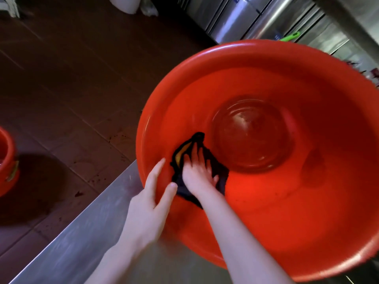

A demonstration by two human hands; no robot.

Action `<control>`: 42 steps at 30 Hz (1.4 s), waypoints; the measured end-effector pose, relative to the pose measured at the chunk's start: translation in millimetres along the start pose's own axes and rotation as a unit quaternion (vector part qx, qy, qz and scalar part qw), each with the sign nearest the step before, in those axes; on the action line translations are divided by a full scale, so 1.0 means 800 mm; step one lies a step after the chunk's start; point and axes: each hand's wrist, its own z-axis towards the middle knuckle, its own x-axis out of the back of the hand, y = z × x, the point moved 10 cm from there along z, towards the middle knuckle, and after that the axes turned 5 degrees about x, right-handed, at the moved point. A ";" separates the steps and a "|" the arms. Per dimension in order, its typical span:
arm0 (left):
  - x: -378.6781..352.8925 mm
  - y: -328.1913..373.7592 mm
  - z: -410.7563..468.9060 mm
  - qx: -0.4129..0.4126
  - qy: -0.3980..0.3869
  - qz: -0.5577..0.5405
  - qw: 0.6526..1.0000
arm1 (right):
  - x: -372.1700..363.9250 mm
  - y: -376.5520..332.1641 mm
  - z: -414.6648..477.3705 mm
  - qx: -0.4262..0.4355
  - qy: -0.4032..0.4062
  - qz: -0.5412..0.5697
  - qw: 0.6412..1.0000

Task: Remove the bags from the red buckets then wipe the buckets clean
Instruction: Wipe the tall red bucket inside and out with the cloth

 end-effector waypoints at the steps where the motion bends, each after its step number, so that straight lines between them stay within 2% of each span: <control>1: 0.002 0.007 0.004 -0.003 0.003 -0.001 1.000 | -0.002 -0.019 -0.014 0.037 0.007 0.005 0.999; 4: 0.001 0.011 0.005 0.021 -0.013 -0.017 1.000 | -0.010 -0.052 -0.049 0.124 0.011 -0.038 0.991; 7: -0.009 -0.025 -0.011 0.117 -0.049 -0.079 0.989 | -0.023 -0.039 -0.053 0.122 -0.005 -0.124 0.985; 9: -0.015 -0.040 -0.022 0.162 -0.053 -0.111 0.979 | -0.026 -0.028 -0.037 0.101 -0.009 -0.149 0.984; 13: -0.031 -0.037 -0.039 0.165 -0.054 -0.162 0.971 | -0.002 0.017 0.024 0.001 -0.030 -0.141 0.990; 16: -0.045 -0.042 -0.051 0.182 -0.085 -0.187 0.962 | 0.010 0.051 0.051 -0.056 -0.061 -0.141 0.987; 24: -0.030 -0.051 -0.028 0.186 -0.197 -0.047 0.961 | 0.008 0.054 0.064 -0.061 -0.036 -0.095 0.993; 27: -0.024 -0.048 -0.023 0.201 -0.220 0.057 0.953 | 0.008 0.058 0.065 -0.053 -0.021 -0.096 0.994; 28: -0.015 -0.044 -0.018 0.189 -0.205 0.124 0.952 | 0.008 0.059 0.064 -0.047 -0.016 -0.101 0.994; 29: 0.001 -0.033 -0.006 0.147 -0.158 0.216 0.952 | 0.007 0.060 0.064 -0.039 -0.011 -0.106 0.994; 31: 0.058 0.025 0.021 -0.018 0.053 0.381 0.923 | 0.007 0.062 0.064 -0.025 -0.004 -0.113 0.993; 32: 0.083 0.058 0.024 -0.079 0.142 0.397 0.903 | 0.008 0.062 0.064 -0.021 -0.002 -0.115 0.993; 33: 0.097 0.080 0.027 -0.131 0.191 0.396 0.888 | 0.008 0.062 0.065 -0.019 -0.001 -0.118 0.993; 34: 0.099 0.091 0.033 -0.167 0.195 0.386 0.886 | 0.009 0.061 0.063 -0.019 -0.003 -0.120 0.993; 36: 0.083 0.086 0.052 -0.175 0.136 0.352 0.910 | 0.009 0.060 0.052 -0.032 -0.015 -0.117 0.993; 39: 0.051 0.048 0.057 -0.098 0.079 0.308 0.943 | -0.001 0.060 0.005 -0.060 -0.013 -0.111 0.992; 42: 0.021 0.003 0.035 -0.043 0.056 0.268 0.961 | -0.038 0.038 -0.081 0.006 0.030 -0.140 0.990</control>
